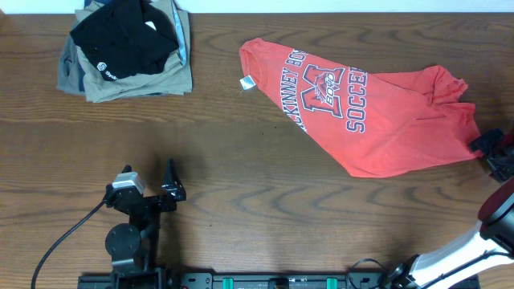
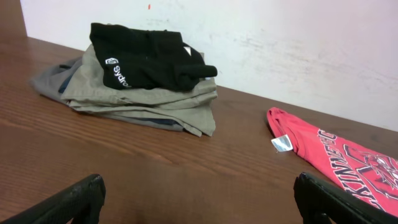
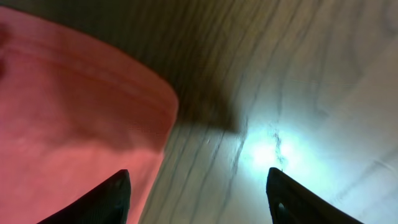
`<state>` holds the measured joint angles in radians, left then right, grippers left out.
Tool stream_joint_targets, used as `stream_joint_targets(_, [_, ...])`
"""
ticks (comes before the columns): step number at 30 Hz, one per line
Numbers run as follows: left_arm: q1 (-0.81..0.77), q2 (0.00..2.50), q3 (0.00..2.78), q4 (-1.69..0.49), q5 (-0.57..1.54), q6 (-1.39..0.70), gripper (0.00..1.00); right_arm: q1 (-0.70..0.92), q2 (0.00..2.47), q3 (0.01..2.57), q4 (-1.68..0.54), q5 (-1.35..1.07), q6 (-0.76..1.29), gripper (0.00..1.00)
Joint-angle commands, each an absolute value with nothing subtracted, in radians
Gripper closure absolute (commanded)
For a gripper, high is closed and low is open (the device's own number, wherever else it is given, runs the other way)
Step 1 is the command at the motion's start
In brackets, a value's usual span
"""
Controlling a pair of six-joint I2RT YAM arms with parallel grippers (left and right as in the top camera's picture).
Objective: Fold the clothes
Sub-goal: 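Regrasp the shirt hem at the right edge with the right gripper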
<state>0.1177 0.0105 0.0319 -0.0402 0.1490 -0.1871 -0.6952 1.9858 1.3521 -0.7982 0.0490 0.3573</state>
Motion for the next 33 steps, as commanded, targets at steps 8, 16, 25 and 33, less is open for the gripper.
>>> stream_joint_targets(8, [0.119, 0.004, 0.004, -0.054, 0.145, -0.192, 0.02, -0.7, 2.035, 1.352, -0.73, -0.027, 0.309, 0.28])
stream_joint_targets(16, [0.119, 0.004, 0.004, -0.054, 0.145, -0.192, 0.02, -0.7, 2.038, 1.352, -0.715, -0.027, 0.309, 0.41])
stream_joint_targets(25, [0.119, 0.004, 0.004, -0.054, 0.145, -0.192, 0.02, -0.7, 2.059, 1.352, -0.725, -0.027, 0.306, 0.94])
stream_joint_targets(33, [0.119, 0.004, 0.004, -0.054, 0.145, -0.193, 0.02, -0.7, 2.059, 1.352, -0.737, -0.035, 0.314, 0.98])
